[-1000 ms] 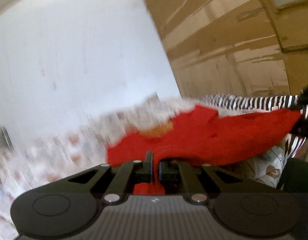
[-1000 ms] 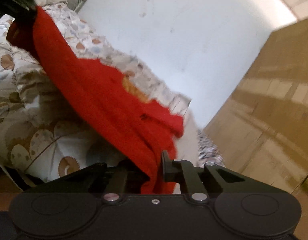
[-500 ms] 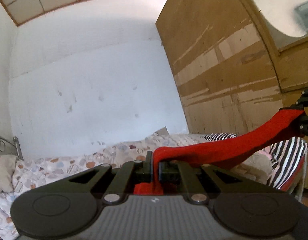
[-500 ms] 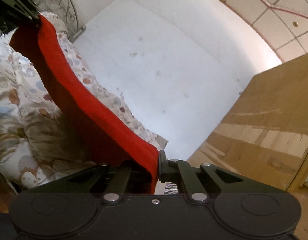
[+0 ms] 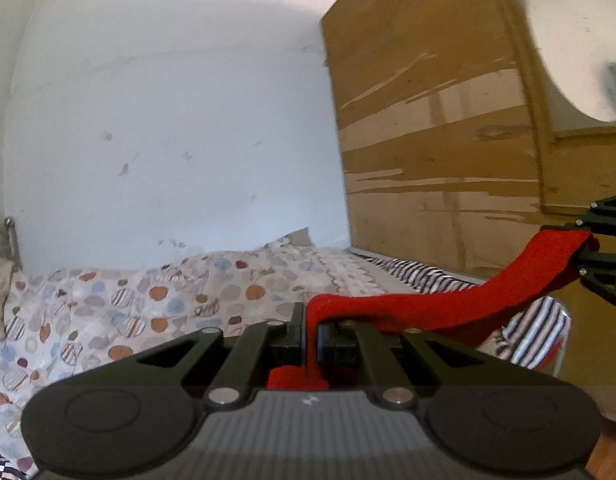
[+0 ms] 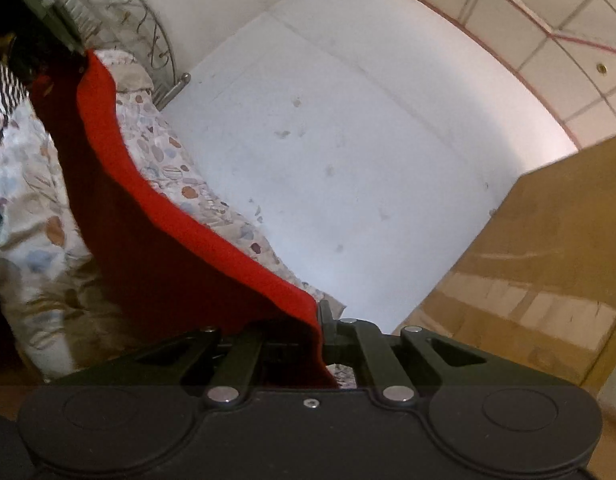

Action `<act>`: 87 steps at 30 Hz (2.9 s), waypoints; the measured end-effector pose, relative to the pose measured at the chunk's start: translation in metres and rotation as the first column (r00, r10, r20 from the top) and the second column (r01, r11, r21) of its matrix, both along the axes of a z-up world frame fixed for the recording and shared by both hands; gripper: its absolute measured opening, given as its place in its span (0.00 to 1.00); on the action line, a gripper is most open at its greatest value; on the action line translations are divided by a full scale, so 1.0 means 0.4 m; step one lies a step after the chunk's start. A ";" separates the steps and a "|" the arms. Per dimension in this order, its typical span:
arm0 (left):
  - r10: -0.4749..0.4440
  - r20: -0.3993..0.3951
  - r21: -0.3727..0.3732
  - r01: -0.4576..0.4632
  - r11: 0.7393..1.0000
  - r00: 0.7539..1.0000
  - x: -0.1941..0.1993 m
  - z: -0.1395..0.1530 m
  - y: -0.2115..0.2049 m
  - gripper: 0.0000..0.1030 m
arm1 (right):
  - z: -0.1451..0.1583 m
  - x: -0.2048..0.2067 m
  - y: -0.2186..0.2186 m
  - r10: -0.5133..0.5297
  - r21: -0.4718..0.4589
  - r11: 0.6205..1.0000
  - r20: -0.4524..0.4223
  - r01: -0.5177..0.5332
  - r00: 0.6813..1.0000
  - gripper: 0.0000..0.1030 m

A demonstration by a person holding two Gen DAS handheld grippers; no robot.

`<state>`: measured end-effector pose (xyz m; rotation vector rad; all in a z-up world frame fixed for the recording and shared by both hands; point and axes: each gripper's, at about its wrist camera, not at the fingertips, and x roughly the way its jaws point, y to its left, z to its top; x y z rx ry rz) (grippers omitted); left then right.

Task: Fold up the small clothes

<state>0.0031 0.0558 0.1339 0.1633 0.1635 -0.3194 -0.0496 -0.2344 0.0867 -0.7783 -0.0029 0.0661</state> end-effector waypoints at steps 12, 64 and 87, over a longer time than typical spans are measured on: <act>0.060 -0.061 0.070 -0.056 0.996 0.996 0.437 0.059 -0.034 0.04 | 0.096 0.432 0.003 -0.009 -0.034 0.999 -0.089 0.006 0.996 0.05; -0.149 -0.482 -0.347 -0.032 0.937 0.864 1.077 -0.239 0.221 0.99 | -0.326 1.211 -0.151 -0.005 0.339 0.883 -0.686 0.325 0.728 0.77; 0.323 -0.444 0.086 -0.319 0.944 0.836 1.021 -0.408 0.157 0.95 | -0.331 1.133 -0.248 -0.202 0.404 0.806 -0.499 0.433 0.843 0.99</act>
